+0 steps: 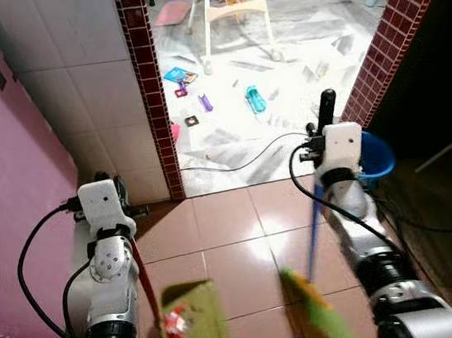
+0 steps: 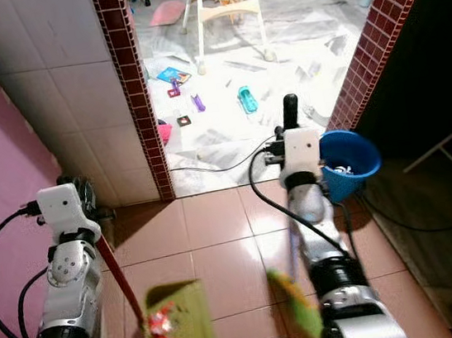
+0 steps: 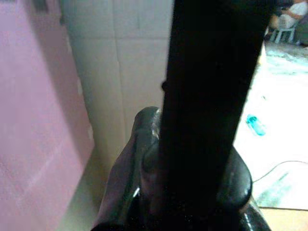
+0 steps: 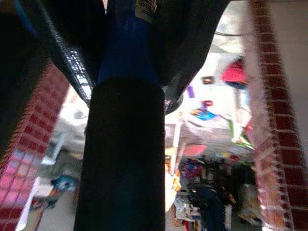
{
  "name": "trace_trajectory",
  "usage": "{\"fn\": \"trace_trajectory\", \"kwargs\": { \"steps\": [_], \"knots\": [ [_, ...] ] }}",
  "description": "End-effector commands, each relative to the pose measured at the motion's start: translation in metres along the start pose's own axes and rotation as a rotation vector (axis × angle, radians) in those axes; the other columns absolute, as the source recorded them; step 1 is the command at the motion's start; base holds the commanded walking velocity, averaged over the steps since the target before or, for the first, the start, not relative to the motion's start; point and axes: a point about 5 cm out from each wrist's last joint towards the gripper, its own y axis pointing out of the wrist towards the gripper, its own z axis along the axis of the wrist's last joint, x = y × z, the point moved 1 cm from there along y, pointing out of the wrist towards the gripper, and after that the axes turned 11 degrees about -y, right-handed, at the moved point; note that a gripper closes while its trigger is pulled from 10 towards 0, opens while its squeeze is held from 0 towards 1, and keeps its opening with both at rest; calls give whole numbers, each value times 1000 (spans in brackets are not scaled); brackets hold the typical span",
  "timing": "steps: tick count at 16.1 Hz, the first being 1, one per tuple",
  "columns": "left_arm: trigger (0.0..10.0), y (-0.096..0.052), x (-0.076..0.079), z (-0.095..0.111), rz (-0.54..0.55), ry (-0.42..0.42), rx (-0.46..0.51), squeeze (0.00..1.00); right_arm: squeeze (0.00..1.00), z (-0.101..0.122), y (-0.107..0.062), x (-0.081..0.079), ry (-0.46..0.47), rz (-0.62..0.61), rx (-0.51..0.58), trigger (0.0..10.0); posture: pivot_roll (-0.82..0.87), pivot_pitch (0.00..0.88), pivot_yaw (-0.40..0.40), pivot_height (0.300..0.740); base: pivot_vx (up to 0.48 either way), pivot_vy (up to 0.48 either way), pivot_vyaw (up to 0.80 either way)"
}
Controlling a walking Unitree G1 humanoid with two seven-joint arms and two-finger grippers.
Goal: Sweep floor
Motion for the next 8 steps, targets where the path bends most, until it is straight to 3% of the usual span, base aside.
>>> {"fn": "trace_trajectory", "kwargs": {
  "steps": [1, 3, 8],
  "knots": [
    [10000, 3, 15, 12, -81, 35, 65, 0, 0, 10, 3, -7, 99, 10, 42, 10000, -18, 0, 6, 740, 0, 0, 0],
    [10000, 2, 19, 11, -104, 53, 65, 0, 0, 8, 0, -10, 122, 25, 41, 10000, -16, 0, 10, 740, 0, 0, 0],
    [10000, -6, 33, -1, -151, 83, 24, 0, 0, -6, -8, 2, 89, -11, 15, 10000, -16, 0, 34, 740, 0, 0, 0]
  ]
}}
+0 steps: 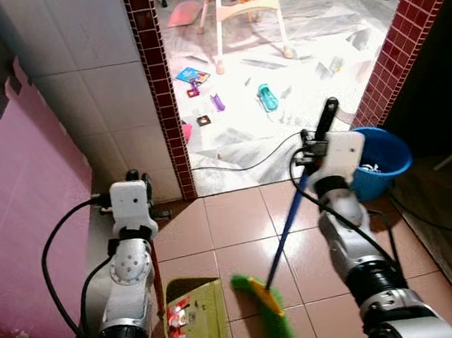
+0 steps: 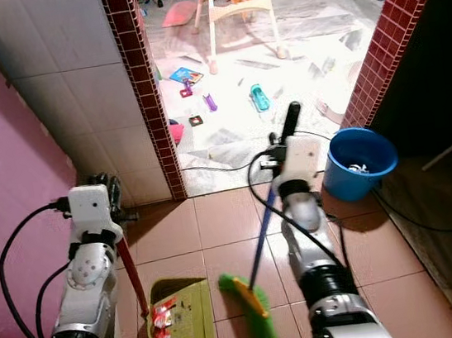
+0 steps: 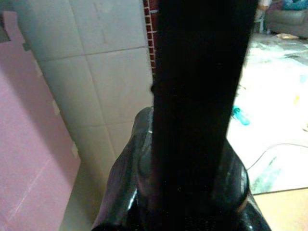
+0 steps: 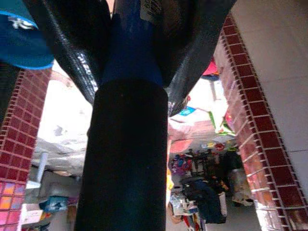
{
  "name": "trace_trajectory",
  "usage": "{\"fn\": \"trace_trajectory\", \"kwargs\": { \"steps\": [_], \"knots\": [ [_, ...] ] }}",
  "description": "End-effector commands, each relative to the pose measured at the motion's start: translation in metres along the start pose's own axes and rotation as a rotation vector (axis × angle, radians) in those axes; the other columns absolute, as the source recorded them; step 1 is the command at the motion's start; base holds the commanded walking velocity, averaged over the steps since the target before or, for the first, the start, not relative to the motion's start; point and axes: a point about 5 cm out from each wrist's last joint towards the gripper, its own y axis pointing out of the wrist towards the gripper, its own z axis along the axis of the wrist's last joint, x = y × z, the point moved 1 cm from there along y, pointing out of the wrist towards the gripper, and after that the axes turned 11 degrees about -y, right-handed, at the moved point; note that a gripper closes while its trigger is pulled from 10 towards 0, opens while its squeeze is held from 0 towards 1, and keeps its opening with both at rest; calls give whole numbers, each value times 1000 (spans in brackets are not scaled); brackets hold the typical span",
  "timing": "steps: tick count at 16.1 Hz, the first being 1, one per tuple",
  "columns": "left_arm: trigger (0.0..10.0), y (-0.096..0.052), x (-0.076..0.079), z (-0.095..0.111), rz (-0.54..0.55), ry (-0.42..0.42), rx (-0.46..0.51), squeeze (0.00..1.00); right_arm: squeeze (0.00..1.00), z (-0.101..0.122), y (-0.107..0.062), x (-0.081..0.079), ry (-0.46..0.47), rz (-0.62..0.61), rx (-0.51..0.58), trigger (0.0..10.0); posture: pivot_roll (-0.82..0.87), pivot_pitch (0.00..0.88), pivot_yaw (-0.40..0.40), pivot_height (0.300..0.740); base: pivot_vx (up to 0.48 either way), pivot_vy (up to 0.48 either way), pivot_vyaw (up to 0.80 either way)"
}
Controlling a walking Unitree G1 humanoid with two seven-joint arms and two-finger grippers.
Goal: Sweep floor
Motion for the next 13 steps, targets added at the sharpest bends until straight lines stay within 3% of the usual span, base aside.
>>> {"fn": "trace_trajectory", "kwargs": {
  "steps": [1, 9, 13],
  "knots": [
    [10000, 3, 7, 8, -25, 19, 39, 0, 0, 3, 0, 3, -32, 8, 23, 10000, -16, 0, 29, 740, 0, 0, 0],
    [10000, -10, 16, -4, -19, 1, 6, 0, 0, -2, -5, 0, -69, 53, 13, 10000, -18, 0, -4, 740, -30, 0, 0],
    [10000, -5, 16, -2, -8, -26, 7, 0, 0, -5, -7, 5, -84, 47, 3, 10000, -34, 0, -1, 740, 0, 0, 0]
  ]
}}
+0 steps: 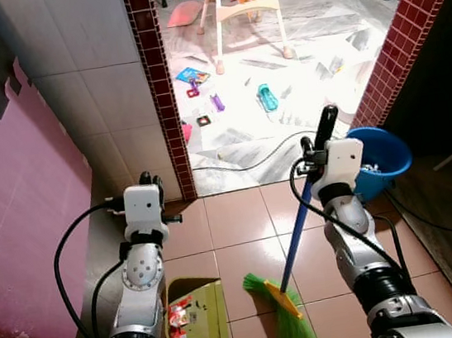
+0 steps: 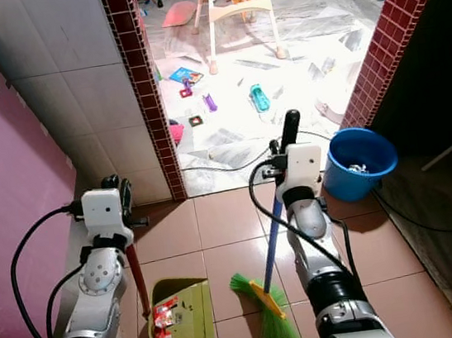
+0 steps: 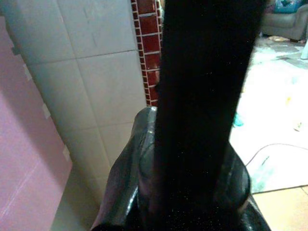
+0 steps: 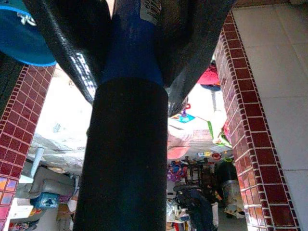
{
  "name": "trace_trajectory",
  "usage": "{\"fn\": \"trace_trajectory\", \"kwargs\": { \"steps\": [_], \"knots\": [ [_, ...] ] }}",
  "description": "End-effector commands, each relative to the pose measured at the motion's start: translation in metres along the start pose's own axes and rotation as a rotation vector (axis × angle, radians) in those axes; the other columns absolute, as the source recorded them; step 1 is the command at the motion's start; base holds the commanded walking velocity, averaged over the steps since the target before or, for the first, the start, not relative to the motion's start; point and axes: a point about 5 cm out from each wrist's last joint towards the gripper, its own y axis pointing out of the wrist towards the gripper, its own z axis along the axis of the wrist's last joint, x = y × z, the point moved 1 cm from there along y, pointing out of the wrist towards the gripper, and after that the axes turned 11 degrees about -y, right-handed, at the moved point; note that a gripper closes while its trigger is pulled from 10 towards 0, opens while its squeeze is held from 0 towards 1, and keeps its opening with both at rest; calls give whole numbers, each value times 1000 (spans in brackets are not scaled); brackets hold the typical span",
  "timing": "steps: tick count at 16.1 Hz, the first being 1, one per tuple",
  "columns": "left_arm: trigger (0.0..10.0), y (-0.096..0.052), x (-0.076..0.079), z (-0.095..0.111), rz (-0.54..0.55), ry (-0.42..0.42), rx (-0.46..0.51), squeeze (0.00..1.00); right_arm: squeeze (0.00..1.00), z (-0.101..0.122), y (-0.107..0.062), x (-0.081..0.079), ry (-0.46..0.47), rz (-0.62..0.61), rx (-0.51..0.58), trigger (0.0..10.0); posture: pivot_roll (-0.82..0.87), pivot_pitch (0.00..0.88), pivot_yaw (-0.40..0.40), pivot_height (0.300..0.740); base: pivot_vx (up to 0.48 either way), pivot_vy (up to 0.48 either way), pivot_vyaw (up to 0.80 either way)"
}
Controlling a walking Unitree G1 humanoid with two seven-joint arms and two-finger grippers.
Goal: Sweep floor
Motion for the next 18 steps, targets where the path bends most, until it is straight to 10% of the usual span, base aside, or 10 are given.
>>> {"fn": "trace_trajectory", "kwargs": {
  "steps": [1, 18],
  "knots": [
    [10000, 2, 0, 0, 18, -28, -9, 0, 0, 2, 0, 5, -25, -2, 12, 10000, -38, 0, 0, 740, 0, 0, 0],
    [10000, -1, 0, -2, 2, -29, -26, 0, 0, -7, -7, 26, -127, -67, -20, 10000, -40, 0, 3, 740, -240, 0, 0]
  ]
}}
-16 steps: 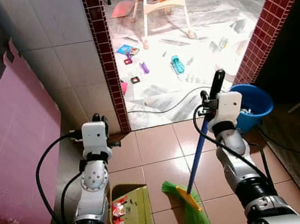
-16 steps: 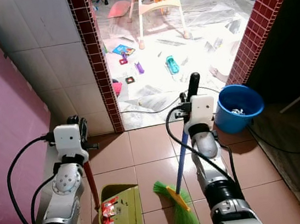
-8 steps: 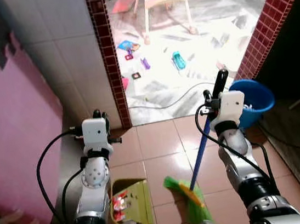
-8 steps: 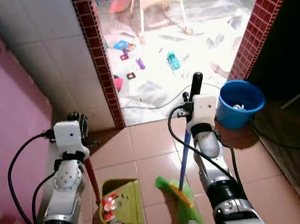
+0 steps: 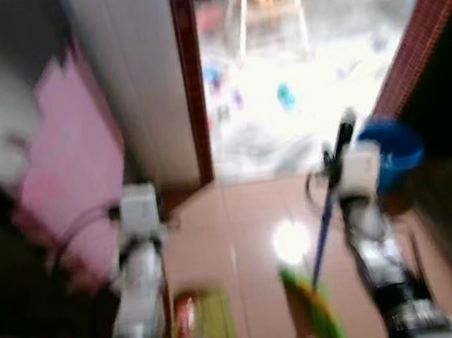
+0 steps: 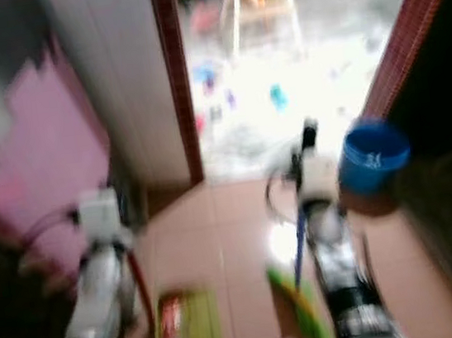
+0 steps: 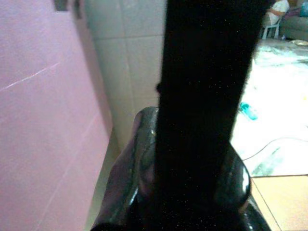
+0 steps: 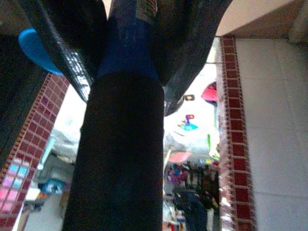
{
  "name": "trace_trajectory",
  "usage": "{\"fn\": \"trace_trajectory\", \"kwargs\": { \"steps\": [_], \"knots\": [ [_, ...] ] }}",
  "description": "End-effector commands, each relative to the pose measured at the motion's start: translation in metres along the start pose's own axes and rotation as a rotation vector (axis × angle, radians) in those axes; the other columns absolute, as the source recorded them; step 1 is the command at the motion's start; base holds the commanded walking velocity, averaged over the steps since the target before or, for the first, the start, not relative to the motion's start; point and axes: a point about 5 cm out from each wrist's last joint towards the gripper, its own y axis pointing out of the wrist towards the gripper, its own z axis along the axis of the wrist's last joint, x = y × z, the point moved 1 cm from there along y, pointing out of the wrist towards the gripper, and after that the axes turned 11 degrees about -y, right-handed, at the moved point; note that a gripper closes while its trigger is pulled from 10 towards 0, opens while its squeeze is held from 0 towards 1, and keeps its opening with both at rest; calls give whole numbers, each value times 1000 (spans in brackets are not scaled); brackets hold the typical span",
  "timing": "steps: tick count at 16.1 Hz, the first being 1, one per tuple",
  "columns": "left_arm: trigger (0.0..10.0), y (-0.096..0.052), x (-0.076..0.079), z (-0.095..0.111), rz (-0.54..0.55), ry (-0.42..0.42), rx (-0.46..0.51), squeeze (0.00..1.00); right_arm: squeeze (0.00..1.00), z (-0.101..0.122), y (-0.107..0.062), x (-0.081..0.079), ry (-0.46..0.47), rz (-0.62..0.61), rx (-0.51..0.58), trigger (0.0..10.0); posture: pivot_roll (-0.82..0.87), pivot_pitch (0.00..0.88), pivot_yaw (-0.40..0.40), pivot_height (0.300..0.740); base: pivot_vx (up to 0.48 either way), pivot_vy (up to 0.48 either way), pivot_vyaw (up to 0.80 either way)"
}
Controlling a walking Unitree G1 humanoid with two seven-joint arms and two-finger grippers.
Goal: Sweep floor
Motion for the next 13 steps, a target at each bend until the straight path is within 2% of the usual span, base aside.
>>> {"fn": "trace_trajectory", "kwargs": {
  "steps": [1, 5, 10, 13],
  "knots": [
    [10000, 4, 6, 5, -22, 7, 15, 0, 0, 4, 3, 5, -9, -13, 11, 10000, -40, 0, 3, 740, 0, 0, 0],
    [10000, 4, 1, 6, 1, 12, 22, 0, 0, 1, 3, 11, -38, -27, 2, 10000, -37, 0, -3, 740, 0, 0, 0],
    [10000, 4, 2, 5, -13, 19, 22, 0, 0, -2, 2, 17, -61, -49, -16, 10000, -39, 0, -3, 740, 0, 0, 0],
    [10000, 5, 5, 5, -18, 12, 16, 0, 0, -2, 3, 16, -60, -43, -15, 10000, -43, 0, -5, 740, 0, 0, -565]
  ]
}}
